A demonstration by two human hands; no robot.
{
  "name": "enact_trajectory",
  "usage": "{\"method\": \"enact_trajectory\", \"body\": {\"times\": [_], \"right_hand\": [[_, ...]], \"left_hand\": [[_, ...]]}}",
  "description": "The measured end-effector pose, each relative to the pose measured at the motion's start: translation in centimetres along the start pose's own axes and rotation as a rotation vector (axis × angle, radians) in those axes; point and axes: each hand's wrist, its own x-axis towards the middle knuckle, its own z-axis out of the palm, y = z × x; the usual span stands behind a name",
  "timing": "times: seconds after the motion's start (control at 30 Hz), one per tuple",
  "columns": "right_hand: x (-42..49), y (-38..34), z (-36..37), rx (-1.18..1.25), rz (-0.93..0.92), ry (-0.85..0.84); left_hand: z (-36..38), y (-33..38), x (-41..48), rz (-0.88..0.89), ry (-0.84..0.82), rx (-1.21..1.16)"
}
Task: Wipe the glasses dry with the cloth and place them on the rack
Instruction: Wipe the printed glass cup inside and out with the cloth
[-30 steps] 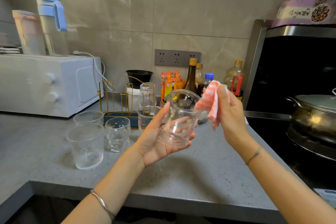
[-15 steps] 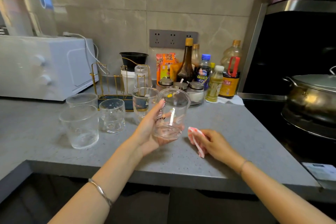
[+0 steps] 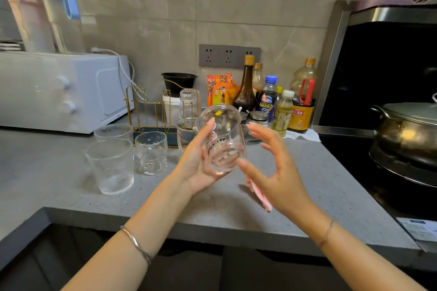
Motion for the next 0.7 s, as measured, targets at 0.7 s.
{"method": "enact_trajectory", "body": {"times": [0.7], "right_hand": [[16.4,-4.6,6.6,-0.201,-0.304,-0.009]], "left_hand": [[-3.3,13.7,1.8,0.095,0.049,0.216]]}}
